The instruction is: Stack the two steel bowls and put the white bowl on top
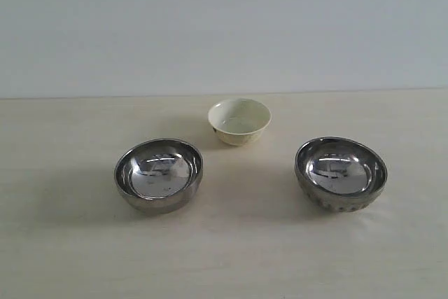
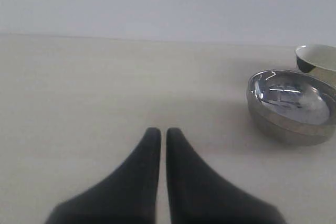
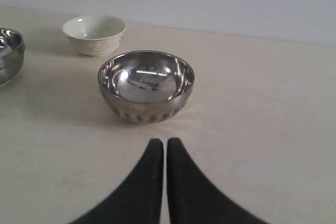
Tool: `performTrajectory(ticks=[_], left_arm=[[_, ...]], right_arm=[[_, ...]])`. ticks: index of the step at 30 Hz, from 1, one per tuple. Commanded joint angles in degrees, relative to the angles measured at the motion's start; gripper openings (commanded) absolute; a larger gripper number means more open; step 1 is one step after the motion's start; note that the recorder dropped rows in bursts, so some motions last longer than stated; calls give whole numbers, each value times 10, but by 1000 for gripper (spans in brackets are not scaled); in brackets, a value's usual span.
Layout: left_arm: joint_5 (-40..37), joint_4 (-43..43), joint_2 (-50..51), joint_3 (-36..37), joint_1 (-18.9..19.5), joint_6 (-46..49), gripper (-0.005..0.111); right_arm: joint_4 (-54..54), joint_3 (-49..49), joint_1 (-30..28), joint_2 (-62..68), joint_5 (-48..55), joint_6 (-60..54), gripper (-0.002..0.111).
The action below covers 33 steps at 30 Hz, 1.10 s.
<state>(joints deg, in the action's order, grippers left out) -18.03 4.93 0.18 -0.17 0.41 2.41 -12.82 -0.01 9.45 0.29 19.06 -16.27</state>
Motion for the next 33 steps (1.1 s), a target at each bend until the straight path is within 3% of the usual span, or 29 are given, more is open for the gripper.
performTrajectory(ticks=[1,12,23,29,33], left_arm=[[4,0,-2,2,-3,-3,4],[4,0,-2,2,-3,-3,4],[4,0,-2,2,-3,-3,4],[4,0,-2,2,-3,-3,4],[4,0,-2,2,-3,-3,4]], right_arm=[[3,0,-2,-3,-73,-50,0],[-1,0,-2,-3,-349,-15,0],[2,0,-2,-3,-575,288,0],[40,-47,-2,-3,-529,309,0],[128,-136,-2,1,-384,309,0]])
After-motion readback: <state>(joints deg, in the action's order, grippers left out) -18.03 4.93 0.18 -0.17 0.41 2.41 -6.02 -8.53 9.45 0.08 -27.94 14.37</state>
